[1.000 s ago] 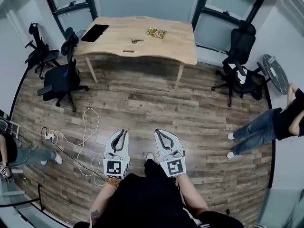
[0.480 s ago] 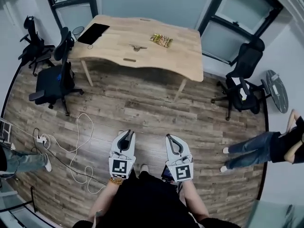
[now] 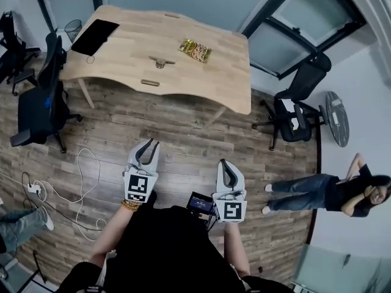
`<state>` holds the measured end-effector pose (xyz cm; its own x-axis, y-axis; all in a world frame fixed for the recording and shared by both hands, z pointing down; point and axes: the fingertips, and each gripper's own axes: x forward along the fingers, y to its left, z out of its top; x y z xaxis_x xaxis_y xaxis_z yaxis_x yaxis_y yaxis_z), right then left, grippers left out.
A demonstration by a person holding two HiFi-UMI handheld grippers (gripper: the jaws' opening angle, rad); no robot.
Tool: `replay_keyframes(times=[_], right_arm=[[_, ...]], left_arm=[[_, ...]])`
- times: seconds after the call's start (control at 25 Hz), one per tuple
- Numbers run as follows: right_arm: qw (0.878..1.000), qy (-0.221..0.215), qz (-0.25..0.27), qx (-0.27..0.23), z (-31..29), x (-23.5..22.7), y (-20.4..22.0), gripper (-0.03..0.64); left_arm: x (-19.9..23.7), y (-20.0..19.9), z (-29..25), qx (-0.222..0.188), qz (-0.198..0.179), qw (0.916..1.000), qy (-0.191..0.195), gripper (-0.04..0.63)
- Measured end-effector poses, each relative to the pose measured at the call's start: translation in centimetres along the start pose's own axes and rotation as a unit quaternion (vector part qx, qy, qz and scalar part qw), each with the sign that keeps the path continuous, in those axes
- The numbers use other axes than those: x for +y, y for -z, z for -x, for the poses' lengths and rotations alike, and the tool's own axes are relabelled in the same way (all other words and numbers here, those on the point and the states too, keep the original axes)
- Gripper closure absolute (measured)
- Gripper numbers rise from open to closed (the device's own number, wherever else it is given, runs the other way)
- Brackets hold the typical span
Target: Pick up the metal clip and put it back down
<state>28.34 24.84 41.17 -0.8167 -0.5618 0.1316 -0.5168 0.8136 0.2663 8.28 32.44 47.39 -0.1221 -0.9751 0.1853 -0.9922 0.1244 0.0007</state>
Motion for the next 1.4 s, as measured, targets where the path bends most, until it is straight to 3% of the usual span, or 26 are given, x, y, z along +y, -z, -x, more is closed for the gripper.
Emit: replay_keyframes(times=[0.2,0.4,0.84,1.04,1.24,1.4], right_arm=[[0.999,0.035,0.004,0.021,-5.1,-1.2,-0.7,0.595],[0.999,0.043,0.002,0.03,-9.3,-2.0,-0.7,0.595],[0.999,0.026,-0.004,0.018,-21.4,-9.7,1.7,0.595],[1.0,0.009,-0.021,-0.004,-27.1,-14.7,1.4,0.595],[1.0,-0.004,-0.012,0.01,-30.9,-17.8,2.2,0.595],[0.999,0.005,-0.006,0.032,-32.9,-19.2,2.9,0.595]], left_arm=[[6.4,0.6,-6.3,0.013,0.001,0.9999,0.008,0.512],[10.7,1.9,-12.0,0.038,0.007,0.9993,0.005,0.494],[14.4,5.2,-26.7,0.095,0.007,0.9954,-0.012,0.43],[16.1,8.0,-32.5,0.144,0.003,0.9886,-0.044,0.4],[19.1,11.7,-35.9,0.184,0.045,0.9774,-0.093,0.366],[20.9,13.9,-38.1,0.194,0.064,0.9731,-0.107,0.333]])
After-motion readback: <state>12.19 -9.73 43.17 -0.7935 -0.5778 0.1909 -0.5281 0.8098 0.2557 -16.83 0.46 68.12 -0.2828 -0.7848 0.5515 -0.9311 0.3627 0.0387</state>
